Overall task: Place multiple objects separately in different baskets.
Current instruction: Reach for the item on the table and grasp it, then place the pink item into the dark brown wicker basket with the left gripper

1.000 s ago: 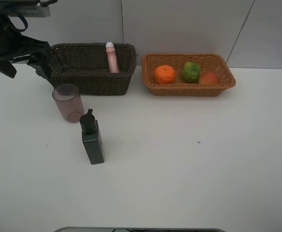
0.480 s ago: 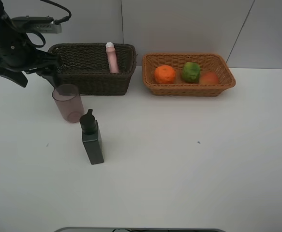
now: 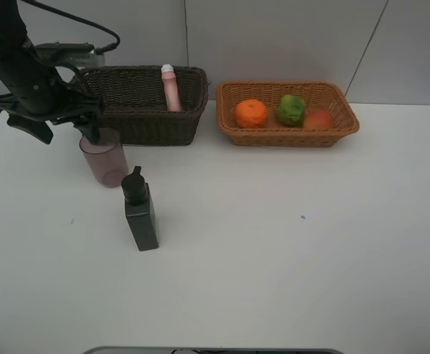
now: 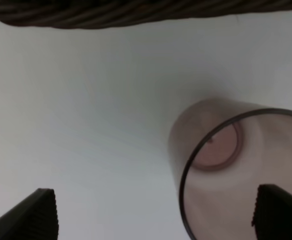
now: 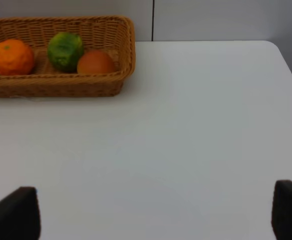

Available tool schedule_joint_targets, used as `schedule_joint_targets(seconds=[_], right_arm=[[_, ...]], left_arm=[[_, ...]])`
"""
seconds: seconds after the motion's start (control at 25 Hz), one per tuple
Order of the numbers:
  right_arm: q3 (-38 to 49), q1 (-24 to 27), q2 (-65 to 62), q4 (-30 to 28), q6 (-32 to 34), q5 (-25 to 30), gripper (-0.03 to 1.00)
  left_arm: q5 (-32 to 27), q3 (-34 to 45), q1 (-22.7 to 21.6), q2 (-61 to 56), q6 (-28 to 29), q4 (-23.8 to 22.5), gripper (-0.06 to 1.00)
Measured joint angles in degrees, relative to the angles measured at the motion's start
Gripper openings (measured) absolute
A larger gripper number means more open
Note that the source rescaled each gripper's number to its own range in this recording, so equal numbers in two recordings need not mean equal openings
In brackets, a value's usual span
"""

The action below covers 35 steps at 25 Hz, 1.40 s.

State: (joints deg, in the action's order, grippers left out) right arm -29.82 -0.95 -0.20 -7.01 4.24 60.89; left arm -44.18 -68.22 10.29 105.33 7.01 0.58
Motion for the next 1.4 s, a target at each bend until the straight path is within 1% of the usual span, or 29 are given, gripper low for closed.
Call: schedule_joint_targets(seconds=[0.36,0.68,0.76,0.84,0.88,0.96,1.08,1.12,1.16,1.4], right_arm=[[0.0,0.0,0.0,0.0,0.0,0.0,0.95],[0.0,0.0,0.0,0.0,0.0,0.0,0.95],[0.0,0.0,0.0,0.0,0.0,0.0,0.95],[0.0,0.0,0.0,0.0,0.0,0.0,0.95],[0.0,0.0,0.0,0.0,0.0,0.0,0.95],[0.0,0.0,0.0,0.0,0.0,0.0,0.95],[0.0,0.0,0.0,0.0,0.0,0.0,0.95],[0.0,0.0,0.0,0.0,0.0,0.0,0.95],[0.0,0.0,0.0,0.0,0.0,0.0,0.95],[0.0,0.0,0.0,0.0,0.0,0.0,0.95]], left_arm=[[2.2,0.0,0.6,3.8,0.0,0.0,1.00],[6.7,1.2,0.6,5.0,0.0,0.0,1.00],[7.3,1.3,0.6,5.1,0.0,0.0,0.99],[7.5,1.3,0.6,5.2,0.0,0.0,0.91],[7.6,1.3,0.6,5.2,0.0,0.0,0.81],[7.9,1.3,0.6,5.2,0.0,-0.1,0.57],[8.6,1.3,0.6,5.2,0.0,-0.1,0.13],[8.7,1.3,0.6,5.2,0.0,-0.1,0.05],[8.8,1.3,0.6,5.2,0.0,-0.1,0.01],[8.8,1.3,0.6,5.2,0.1,-0.2,0.00]])
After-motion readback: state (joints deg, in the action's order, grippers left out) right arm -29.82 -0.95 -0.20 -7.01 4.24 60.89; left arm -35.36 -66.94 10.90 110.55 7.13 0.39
